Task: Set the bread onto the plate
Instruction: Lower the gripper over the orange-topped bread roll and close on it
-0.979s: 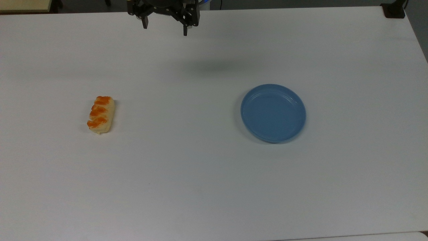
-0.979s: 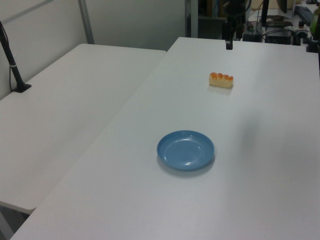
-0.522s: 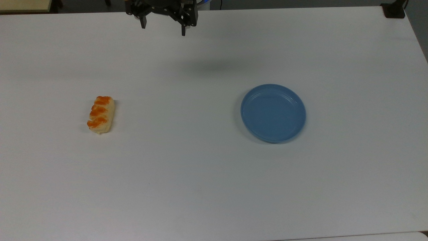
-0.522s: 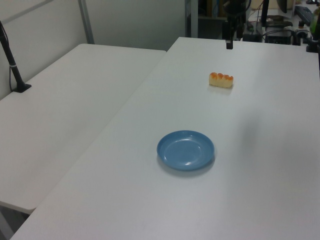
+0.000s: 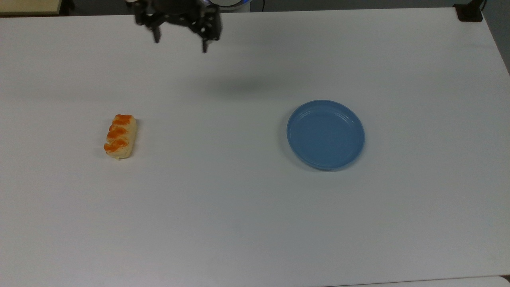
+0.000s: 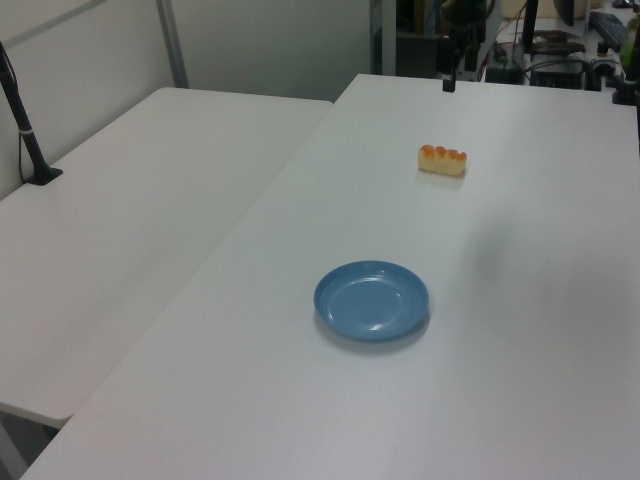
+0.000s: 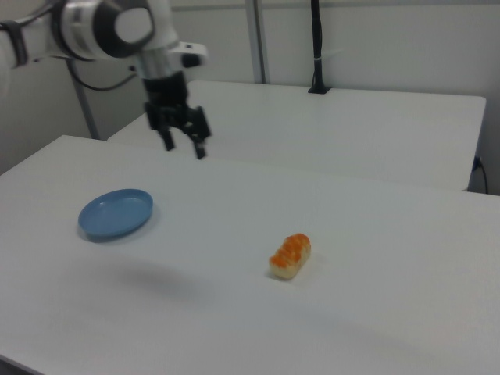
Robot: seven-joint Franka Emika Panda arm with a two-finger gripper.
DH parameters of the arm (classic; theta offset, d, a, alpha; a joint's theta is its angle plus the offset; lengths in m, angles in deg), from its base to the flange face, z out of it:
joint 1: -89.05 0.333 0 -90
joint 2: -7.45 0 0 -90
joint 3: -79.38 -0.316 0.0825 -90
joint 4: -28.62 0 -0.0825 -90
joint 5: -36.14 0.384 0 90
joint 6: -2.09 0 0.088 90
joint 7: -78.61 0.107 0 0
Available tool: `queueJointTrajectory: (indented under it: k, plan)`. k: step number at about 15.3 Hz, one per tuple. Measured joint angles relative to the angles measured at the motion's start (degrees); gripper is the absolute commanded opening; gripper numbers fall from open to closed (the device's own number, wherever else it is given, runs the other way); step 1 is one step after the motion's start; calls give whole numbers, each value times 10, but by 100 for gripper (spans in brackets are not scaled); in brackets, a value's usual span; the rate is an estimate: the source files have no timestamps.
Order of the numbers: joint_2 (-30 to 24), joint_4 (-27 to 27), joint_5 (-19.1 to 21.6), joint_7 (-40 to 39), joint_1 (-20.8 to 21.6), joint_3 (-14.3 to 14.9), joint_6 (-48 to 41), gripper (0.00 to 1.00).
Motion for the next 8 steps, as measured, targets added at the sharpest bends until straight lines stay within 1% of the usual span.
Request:
queueJointTrajectory:
  k: [1,2,4,6,8]
  plan:
    - [14,-5,0,-33,-15,21,23,100]
    - [25,-10,0,-54,-24,36,37,100]
    - [57,-22,0,-80,-42,65,83,100]
    - [90,-39,1,-90,-58,78,132,100]
    - [126,-51,1,-90,-66,80,184,100]
